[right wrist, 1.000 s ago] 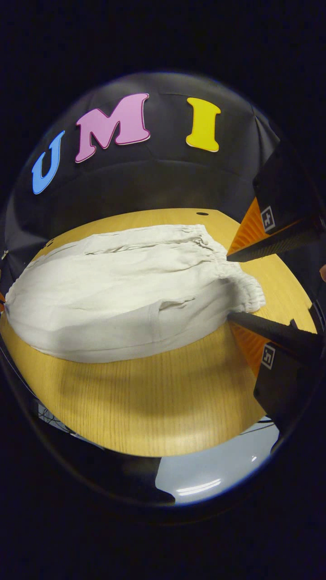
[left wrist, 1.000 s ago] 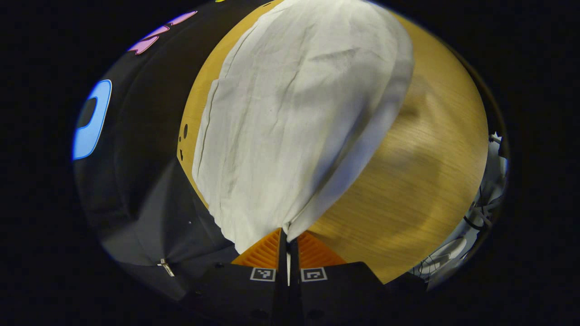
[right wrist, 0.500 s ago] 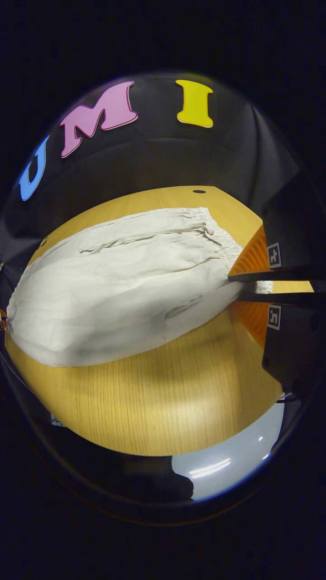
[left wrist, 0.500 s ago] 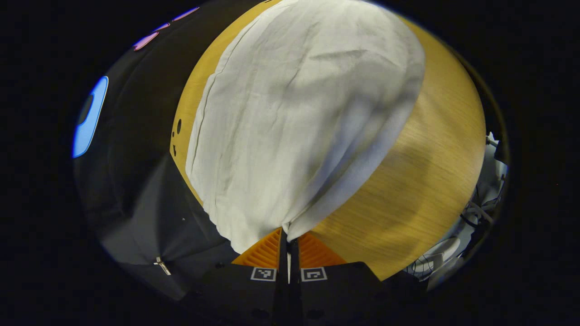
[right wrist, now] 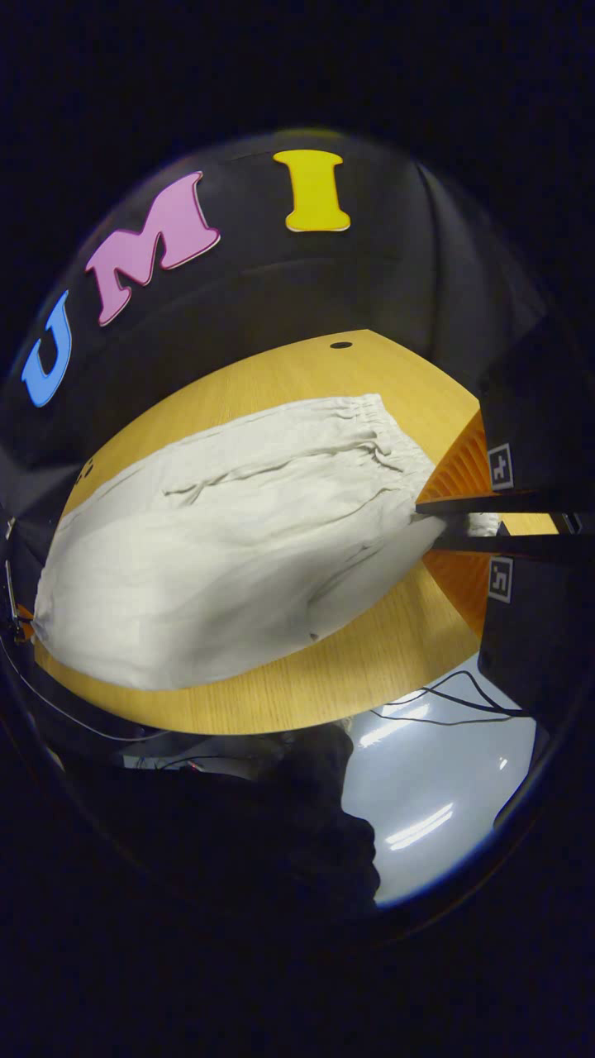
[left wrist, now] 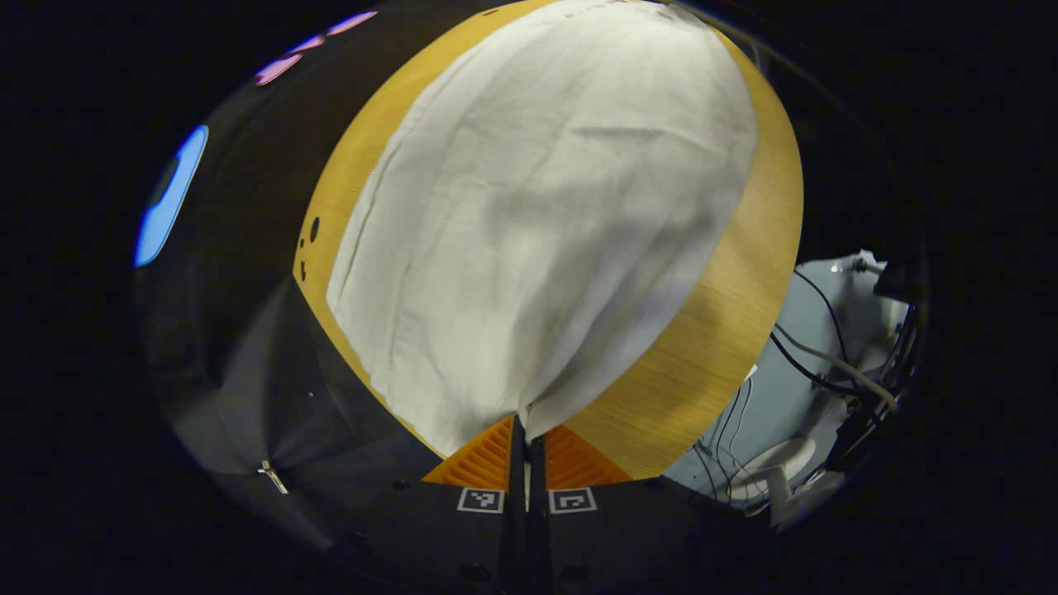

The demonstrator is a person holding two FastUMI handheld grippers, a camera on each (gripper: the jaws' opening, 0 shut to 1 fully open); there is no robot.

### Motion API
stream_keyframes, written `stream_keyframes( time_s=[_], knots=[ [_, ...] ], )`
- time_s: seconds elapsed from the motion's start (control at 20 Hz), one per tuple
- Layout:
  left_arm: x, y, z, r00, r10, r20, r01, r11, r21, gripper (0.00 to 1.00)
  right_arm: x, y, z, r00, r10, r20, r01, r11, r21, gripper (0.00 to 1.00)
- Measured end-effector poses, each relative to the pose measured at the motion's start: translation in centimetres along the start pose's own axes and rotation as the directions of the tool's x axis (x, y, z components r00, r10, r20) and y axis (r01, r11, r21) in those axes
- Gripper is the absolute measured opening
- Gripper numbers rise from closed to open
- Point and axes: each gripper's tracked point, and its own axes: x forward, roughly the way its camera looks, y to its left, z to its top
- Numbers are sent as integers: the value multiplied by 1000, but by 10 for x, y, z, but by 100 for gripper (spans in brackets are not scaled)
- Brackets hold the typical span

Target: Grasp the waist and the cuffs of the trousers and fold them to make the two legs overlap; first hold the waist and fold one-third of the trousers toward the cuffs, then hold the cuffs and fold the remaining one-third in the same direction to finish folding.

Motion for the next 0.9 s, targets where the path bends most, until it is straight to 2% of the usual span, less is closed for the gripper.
stream_keyframes(
  time_s=[0.1, 0.25, 0.35, 0.4, 0.45, 0.5, 0.7, 0.9],
  knots=[
    [-13, 16, 16, 999, 5, 40, -1, 996, -90, 5, -6, -24, 9, 998, -57, 11, 56, 995, 86, 14],
    [-23, 51, 35, 997, 42, 71, -26, 976, -215, 6, -9, -68, 23, 987, -161, 24, 153, 968, 201, 14],
    [-22, 77, 49, 993, 73, 92, -41, 948, -317, 6, -7, -93, 32, 976, -218, 17, 207, 944, 259, 14],
    [-19, 89, 55, 992, 83, 100, -42, 933, -357, 5, -5, -105, 35, 968, -250, 5, 238, 928, 287, 10],
    [-18, 99, 60, 991, 88, 103, -41, 919, -392, 5, -1, -114, 36, 961, -276, -4, 263, 913, 312, 14],
    [-18, 108, 65, 989, 97, 108, -42, 903, -428, 5, 3, -122, 38, 955, -297, -13, 285, 899, 332, 14],
    [-2, 135, 74, 989, 109, 100, -32, 818, -574, 6, 27, -142, 36, 944, -323, -65, 324, 874, 364, 14],
    [18, 147, 77, 991, 96, 88, -17, 767, -642, 5, 45, -151, 31, 948, -307, -85, 312, 841, 442, 14]
  ],
)
